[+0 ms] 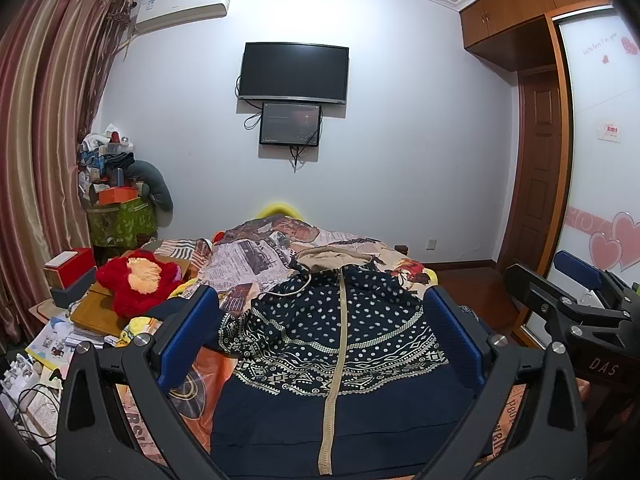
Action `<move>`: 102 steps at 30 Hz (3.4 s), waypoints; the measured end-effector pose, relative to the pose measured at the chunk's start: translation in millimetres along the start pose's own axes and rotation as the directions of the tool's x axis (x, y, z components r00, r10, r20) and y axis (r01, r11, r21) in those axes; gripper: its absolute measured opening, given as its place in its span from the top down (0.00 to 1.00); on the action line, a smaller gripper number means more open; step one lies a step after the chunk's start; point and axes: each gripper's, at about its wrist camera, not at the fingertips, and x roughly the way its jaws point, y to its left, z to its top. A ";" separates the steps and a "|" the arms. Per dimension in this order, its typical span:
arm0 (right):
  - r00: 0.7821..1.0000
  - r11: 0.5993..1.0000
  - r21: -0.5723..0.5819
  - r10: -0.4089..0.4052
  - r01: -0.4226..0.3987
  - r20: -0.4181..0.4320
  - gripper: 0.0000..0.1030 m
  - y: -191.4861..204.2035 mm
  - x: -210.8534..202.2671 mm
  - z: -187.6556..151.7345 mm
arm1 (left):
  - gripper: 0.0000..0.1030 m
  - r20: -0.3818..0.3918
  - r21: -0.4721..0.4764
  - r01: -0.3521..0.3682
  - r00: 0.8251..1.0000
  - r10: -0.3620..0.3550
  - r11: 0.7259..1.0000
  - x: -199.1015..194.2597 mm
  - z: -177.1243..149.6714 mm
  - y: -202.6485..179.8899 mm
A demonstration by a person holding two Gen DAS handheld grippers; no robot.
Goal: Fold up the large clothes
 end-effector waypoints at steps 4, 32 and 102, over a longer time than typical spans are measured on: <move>1.000 1.000 0.000 0.000 0.000 -0.001 0.00 0.0 0.2 0.0 | 0.00 0.000 0.000 0.001 1.000 -0.001 1.000 -0.3 0.2 1.1; 1.000 1.000 -0.002 -0.005 0.005 -0.014 0.00 -0.8 8.9 -4.5 | 0.00 -0.031 -0.009 0.011 0.999 -0.011 1.000 17.7 -4.4 6.7; 0.842 0.986 -0.083 0.080 -0.146 -0.533 0.00 -55.2 393.7 -70.6 | 0.96 -0.583 0.030 -0.238 0.785 0.210 0.971 393.0 -8.7 221.4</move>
